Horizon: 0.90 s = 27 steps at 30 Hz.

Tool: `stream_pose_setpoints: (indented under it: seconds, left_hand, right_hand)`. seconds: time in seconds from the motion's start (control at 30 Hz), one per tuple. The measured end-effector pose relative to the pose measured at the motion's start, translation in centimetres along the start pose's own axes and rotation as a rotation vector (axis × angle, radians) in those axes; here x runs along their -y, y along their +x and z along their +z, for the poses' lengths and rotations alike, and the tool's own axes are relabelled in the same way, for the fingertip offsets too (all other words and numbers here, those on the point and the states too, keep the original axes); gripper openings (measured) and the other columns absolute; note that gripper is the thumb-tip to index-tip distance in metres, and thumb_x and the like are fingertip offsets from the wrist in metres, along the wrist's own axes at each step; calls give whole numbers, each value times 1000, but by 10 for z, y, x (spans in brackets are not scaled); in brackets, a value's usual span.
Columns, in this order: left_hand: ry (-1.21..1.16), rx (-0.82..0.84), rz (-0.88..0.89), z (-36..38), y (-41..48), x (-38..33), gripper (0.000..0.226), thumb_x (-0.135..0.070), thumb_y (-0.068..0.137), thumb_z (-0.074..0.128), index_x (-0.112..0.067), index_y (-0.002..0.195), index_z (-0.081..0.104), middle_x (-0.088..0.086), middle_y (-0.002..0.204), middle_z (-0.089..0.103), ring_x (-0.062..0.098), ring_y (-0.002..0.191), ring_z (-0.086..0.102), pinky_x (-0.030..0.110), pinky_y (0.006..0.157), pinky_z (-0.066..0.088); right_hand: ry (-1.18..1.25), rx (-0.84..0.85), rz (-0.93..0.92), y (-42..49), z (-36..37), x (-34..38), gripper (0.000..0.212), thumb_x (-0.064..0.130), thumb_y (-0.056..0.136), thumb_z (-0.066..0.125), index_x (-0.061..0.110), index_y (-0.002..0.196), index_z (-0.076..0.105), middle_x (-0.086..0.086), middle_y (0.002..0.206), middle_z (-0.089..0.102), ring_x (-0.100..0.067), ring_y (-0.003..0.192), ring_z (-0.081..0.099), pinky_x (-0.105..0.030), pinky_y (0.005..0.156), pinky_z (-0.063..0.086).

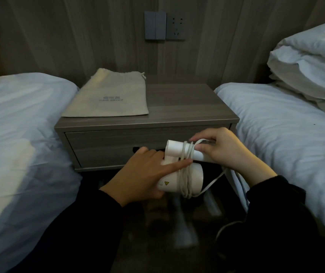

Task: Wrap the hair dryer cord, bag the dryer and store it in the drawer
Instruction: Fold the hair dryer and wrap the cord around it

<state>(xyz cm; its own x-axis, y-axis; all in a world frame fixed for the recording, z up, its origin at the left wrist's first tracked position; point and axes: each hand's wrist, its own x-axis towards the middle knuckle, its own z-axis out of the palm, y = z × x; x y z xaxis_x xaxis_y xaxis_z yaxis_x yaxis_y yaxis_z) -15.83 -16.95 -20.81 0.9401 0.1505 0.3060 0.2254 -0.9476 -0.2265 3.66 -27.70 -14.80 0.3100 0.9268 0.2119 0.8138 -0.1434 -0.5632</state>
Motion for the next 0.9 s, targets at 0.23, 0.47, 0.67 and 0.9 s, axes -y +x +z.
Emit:
stream_pose_setpoints:
  seconds: [0.23,0.47,0.67,0.9]
  left_hand:
    - [-93,69,-10,4,0,-5,98,-54,72,62,-48,142,-7,10,123,57,27,102,59,40,82,46]
    - [-162,83,-30,11,-2,-5,94,-55,73,59,-50,142,-6,7,129,53,25,109,55,41,88,46]
    - [-136,82,-106,4,-5,8,96,-55,69,60,-51,140,-6,6,109,56,25,95,56,40,80,46]
    - [-291,136,-389,-8,-11,23,105,-52,68,69,-54,138,-8,3,123,47,19,106,52,31,84,44]
  right_hand:
    - [45,-4,67,-2,17,1,17,19,79,67,22,94,75,2,95,73,-10,93,64,-28,85,49]
    - [107,-109,161,1,17,0,5,24,70,76,19,70,75,8,63,67,0,62,58,-8,53,39]
    - [135,-55,109,0,12,-4,20,23,75,73,26,95,72,9,93,71,-5,89,63,-19,75,44]
    - [317,78,356,3,19,-19,103,36,69,79,16,147,15,5,137,44,-12,123,46,-25,101,36]
